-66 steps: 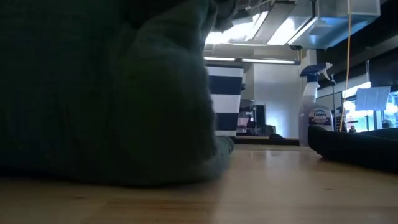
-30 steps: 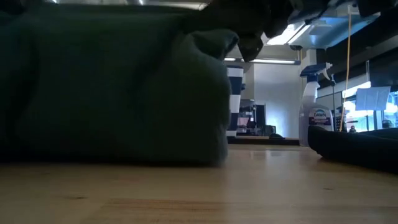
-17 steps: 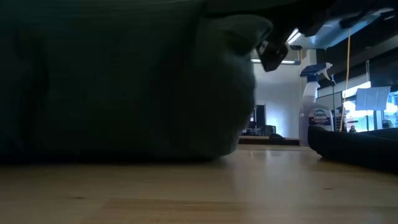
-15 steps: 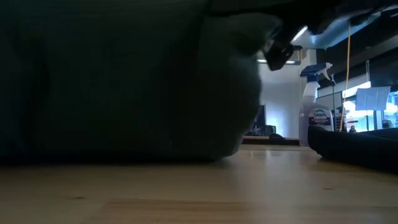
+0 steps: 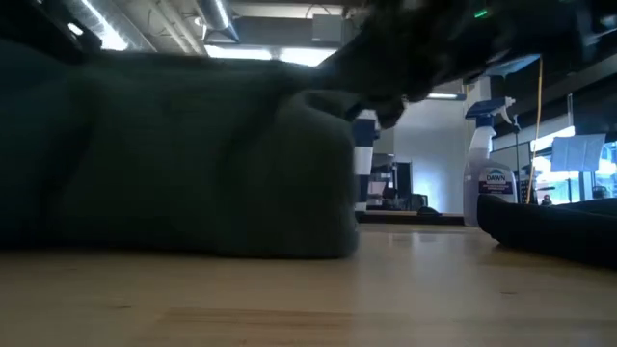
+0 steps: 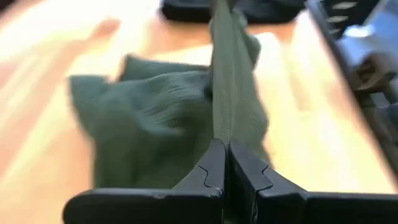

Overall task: Fold Laundry from Bin
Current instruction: Stack the folded green polo shirt on top of the folded black shirt

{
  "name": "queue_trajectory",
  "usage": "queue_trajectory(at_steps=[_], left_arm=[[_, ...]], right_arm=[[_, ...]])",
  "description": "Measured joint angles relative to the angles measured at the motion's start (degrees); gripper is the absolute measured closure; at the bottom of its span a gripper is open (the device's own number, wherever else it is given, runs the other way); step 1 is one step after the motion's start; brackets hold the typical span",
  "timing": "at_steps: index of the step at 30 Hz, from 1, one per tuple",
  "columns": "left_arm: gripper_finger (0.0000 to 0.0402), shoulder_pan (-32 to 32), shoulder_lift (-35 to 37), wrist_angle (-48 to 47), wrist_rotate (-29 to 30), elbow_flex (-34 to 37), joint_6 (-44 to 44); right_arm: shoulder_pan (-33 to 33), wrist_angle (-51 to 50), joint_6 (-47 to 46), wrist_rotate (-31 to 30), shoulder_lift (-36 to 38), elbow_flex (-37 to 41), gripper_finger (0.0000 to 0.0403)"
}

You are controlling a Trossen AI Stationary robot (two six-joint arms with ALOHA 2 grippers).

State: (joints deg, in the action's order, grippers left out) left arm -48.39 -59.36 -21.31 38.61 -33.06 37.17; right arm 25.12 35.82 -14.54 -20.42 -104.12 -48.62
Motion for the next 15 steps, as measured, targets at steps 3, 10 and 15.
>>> queue_trajectory(at_steps=[3, 10, 15], left_arm=[[0.0401, 2.5, 2.2, -8.8, 0.7, 0.0, 3.0], [0.0401, 11.3, 2.6, -17.4, 0.4, -0.2, -0.3], [0.0401, 18.6, 2.6, -17.3, -0.7, -0.1, -6.9]], right_arm=[[-3.7, 0.1, 0.6, 1.1, 0.0, -0.1, 0.0403], [-11.5, -1.8, 0.9, 1.7, 0.0, -0.1, 0.0403], [-15.7, -6.6, -1.5, 2.0, 0.0, -0.2, 0.0403]])
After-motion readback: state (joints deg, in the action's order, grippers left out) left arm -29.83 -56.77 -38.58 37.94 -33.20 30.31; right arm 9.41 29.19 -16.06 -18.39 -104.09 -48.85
